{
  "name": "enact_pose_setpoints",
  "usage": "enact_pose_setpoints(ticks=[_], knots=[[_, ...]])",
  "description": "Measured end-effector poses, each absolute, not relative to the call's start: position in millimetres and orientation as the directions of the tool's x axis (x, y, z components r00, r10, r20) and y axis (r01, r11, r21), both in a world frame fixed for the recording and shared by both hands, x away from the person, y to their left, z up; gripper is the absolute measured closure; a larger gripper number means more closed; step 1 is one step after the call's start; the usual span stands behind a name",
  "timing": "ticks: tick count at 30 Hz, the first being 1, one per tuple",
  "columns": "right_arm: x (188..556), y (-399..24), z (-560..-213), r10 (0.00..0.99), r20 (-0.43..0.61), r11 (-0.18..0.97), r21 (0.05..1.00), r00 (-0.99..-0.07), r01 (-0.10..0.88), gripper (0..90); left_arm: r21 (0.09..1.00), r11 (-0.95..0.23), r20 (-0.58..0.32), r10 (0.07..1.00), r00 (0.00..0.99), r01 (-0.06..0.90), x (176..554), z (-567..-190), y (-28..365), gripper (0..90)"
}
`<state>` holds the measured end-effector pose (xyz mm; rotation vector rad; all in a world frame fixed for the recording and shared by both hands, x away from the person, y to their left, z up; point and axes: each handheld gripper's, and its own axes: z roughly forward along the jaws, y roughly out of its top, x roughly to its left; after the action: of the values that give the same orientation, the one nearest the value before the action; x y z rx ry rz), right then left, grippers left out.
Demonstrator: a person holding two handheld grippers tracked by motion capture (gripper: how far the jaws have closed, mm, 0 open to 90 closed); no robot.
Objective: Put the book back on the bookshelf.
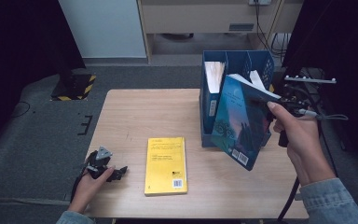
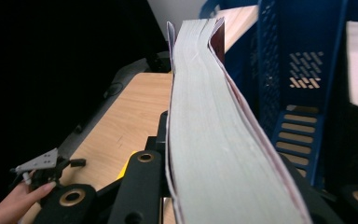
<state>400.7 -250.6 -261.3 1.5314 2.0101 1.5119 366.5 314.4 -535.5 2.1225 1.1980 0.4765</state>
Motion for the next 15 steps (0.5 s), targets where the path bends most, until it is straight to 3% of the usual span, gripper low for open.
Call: enact_pose_setpoints(ticks=[15], knots=[[435,-269,-255,0.845,0.408,-0.135,0.789,-0.346,0.599,72.3,0.685,-0.385,0.005,0.851,0.525,0.618,367,-535,314,0.0]])
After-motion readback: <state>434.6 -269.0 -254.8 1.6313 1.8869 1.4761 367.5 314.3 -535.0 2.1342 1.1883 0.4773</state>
